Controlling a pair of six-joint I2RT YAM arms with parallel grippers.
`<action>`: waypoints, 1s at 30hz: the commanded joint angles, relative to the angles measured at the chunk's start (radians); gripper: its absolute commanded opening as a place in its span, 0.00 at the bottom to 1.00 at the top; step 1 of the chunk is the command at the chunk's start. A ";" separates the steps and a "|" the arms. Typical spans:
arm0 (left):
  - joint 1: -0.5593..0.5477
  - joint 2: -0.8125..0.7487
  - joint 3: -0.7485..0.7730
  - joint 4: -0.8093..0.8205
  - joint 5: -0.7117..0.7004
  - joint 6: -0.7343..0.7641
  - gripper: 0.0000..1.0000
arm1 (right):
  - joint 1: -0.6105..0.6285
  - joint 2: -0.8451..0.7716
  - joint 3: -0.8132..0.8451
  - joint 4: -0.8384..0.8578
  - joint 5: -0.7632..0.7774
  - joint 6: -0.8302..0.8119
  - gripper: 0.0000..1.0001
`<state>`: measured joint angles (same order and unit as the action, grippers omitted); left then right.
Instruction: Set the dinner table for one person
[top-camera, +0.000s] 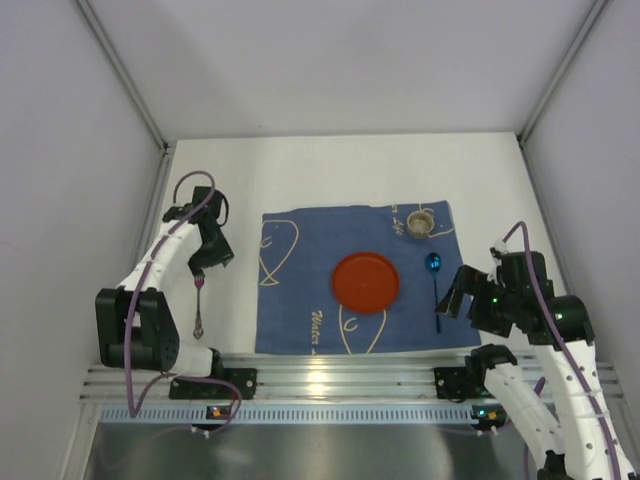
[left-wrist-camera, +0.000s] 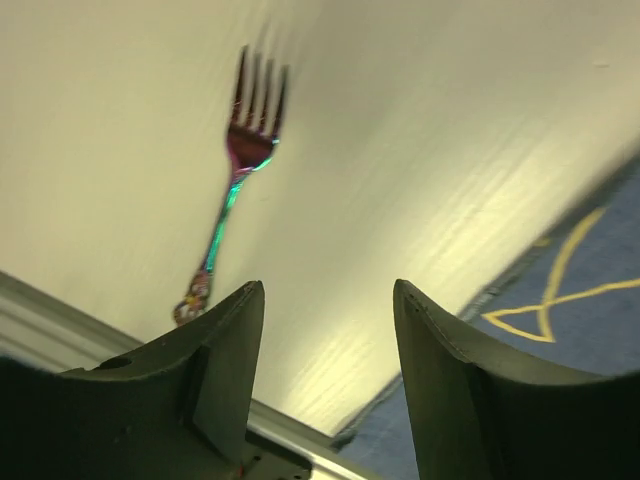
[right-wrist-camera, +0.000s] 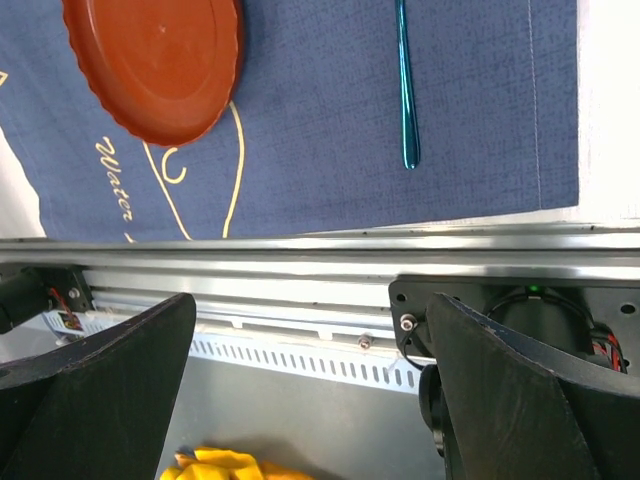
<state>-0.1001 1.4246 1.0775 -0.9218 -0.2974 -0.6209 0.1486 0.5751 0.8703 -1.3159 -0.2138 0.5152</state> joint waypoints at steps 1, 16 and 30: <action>0.084 -0.018 -0.050 0.004 -0.029 0.172 0.60 | 0.006 0.037 0.001 0.069 -0.029 -0.023 1.00; 0.284 0.160 -0.021 0.127 0.152 0.259 0.53 | 0.009 0.071 -0.013 0.090 -0.013 -0.021 1.00; 0.286 0.313 0.038 0.222 0.135 0.365 0.54 | 0.011 0.083 -0.082 0.121 0.005 0.006 1.00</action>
<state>0.1856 1.7142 1.0851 -0.7418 -0.1608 -0.2874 0.1543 0.6460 0.7959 -1.2457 -0.2256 0.5098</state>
